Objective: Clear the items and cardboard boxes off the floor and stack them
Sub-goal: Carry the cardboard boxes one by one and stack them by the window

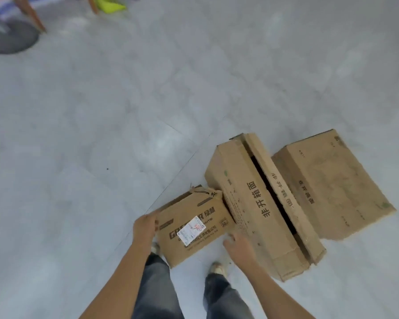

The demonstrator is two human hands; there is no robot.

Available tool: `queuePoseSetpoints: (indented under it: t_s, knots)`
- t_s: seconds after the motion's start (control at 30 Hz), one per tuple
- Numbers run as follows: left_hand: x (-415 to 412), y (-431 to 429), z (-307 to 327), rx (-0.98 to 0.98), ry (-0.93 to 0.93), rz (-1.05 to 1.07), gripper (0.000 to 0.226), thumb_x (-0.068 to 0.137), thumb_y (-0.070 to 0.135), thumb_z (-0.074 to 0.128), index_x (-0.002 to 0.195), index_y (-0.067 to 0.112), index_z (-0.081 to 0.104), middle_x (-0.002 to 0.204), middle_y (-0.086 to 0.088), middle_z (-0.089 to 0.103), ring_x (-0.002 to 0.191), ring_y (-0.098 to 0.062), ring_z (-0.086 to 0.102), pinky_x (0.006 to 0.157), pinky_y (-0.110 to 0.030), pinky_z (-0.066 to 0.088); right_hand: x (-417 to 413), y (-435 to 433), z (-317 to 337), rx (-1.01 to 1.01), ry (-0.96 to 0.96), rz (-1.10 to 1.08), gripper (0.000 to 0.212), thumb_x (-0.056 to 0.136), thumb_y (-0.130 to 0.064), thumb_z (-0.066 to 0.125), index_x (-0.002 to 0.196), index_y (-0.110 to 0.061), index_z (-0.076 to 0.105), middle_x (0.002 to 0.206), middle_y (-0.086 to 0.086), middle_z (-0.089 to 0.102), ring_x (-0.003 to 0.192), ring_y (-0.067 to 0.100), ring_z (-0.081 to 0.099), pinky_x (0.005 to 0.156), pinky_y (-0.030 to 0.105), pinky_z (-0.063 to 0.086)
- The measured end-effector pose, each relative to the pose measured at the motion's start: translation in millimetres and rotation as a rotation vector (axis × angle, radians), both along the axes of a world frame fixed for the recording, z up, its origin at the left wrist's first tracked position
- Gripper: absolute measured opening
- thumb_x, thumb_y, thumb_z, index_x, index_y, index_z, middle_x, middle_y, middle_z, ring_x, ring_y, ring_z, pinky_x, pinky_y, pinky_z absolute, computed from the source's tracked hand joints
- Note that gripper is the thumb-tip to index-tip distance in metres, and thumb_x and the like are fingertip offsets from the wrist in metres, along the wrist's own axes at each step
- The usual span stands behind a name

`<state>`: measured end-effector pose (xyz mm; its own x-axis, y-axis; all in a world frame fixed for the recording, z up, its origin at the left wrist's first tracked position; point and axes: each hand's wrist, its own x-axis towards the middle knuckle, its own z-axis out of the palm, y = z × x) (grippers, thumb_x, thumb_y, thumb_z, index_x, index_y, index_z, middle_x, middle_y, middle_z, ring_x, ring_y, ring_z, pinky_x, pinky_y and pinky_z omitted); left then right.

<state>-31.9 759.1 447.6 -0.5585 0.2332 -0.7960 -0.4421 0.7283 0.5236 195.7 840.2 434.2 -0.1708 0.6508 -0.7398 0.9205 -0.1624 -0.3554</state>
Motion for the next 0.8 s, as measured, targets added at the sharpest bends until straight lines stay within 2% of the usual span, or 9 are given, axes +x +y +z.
queuePoseSetpoints:
  t_s: [0.13,0.23,0.37,0.4,0.43,0.47,0.53,0.63,0.8]
  knots:
    - [36.9,-6.6,-34.0,-0.095,0.032,0.074,0.029,0.093,0.009,0.046,0.065,0.019,0.047,0.071,0.0,0.049,0.079,-0.023,0.048,0.077,-0.035,0.041,15.3,56.4,-36.5,-0.007,-0.025,0.142,0.048,0.093,-0.036,0.046,0.136,-0.015,0.042,0.131,0.005,0.053,0.118,0.023,0.052,0.096,0.035,0.042]
    - [41.6,-18.2,-59.1,-0.205,0.041,0.126,0.03,0.089,0.0,0.041,0.061,0.012,0.039,0.066,-0.004,0.039,0.062,-0.02,0.034,0.063,-0.031,0.032,9.6,71.1,-75.6,-0.055,-0.054,0.253,0.051,0.091,-0.042,0.048,0.136,-0.018,0.042,0.133,0.003,0.051,0.118,0.022,0.051,0.099,0.04,0.044]
    - [37.7,-32.2,-107.3,-0.282,0.037,0.173,0.016,0.089,0.001,0.041,0.075,0.007,0.048,0.066,-0.011,0.036,0.059,-0.023,0.034,0.066,-0.03,0.022,-9.4,75.7,-128.6,-0.077,-0.021,0.338,0.051,0.092,-0.039,0.047,0.138,-0.019,0.039,0.136,0.001,0.048,0.124,0.021,0.046,0.1,0.036,0.041]
    - [37.5,-32.9,-121.3,-0.287,0.031,0.182,0.014,0.09,0.003,0.042,0.09,0.003,0.056,0.074,-0.019,0.046,0.066,-0.03,0.047,0.066,-0.036,0.04,-14.6,79.1,-145.9,-0.072,-0.012,0.344,0.052,0.092,-0.039,0.047,0.139,-0.019,0.038,0.138,0.002,0.046,0.126,0.021,0.044,0.101,0.037,0.04]
    - [37.5,-33.5,-136.9,-0.294,0.034,0.185,0.022,0.092,0.006,0.043,0.108,0.001,0.057,0.092,-0.025,0.055,0.086,-0.037,0.055,0.089,-0.044,0.047,-20.5,83.2,-163.4,-0.061,-0.013,0.346,0.054,0.092,-0.04,0.048,0.14,-0.019,0.036,0.14,0.003,0.044,0.128,0.022,0.043,0.103,0.039,0.04]
    - [38.0,-32.9,-153.4,-0.295,0.035,0.178,0.029,0.093,0.009,0.044,0.12,0.003,0.054,0.111,-0.023,0.057,0.103,-0.037,0.054,0.088,-0.041,0.045,-25.4,88.4,-182.2,-0.042,-0.013,0.352,0.057,0.091,-0.041,0.049,0.142,-0.02,0.034,0.141,0.004,0.043,0.128,0.022,0.044,0.103,0.039,0.041]
    - [41.4,-32.3,-193.9,-0.274,0.029,0.161,0.036,0.094,0.011,0.045,0.13,0.006,0.049,0.13,-0.014,0.052,0.113,-0.03,0.049,0.092,-0.037,0.039,-32.9,101.1,-222.1,-0.001,-0.022,0.366,0.06,0.091,-0.039,0.052,0.143,-0.019,0.031,0.141,0.005,0.042,0.123,0.021,0.048,0.097,0.034,0.045]
    - [45.5,-27.2,-260.4,-0.27,0.004,0.161,0.042,0.095,0.013,0.046,0.136,0.006,0.043,0.137,-0.012,0.047,0.118,-0.028,0.046,0.095,-0.035,0.036,-42.0,126.6,-280.2,0.032,-0.036,0.362,0.063,0.09,-0.034,0.055,0.144,-0.023,0.026,0.136,0.008,0.042,0.113,0.023,0.052,0.082,0.03,0.045]
    - [44.3,-29.0,-350.8,-0.265,-0.02,0.197,0.055,0.094,0.019,0.05,0.144,0.009,0.03,0.147,-0.013,0.036,0.129,-0.03,0.04,0.1,-0.037,0.035,-46.5,160.2,-369.9,0.041,-0.136,0.321,0.083,0.086,-0.043,0.058,0.148,-0.032,0.004,0.15,0.015,0.02,0.135,0.036,0.029,0.107,0.054,0.032]
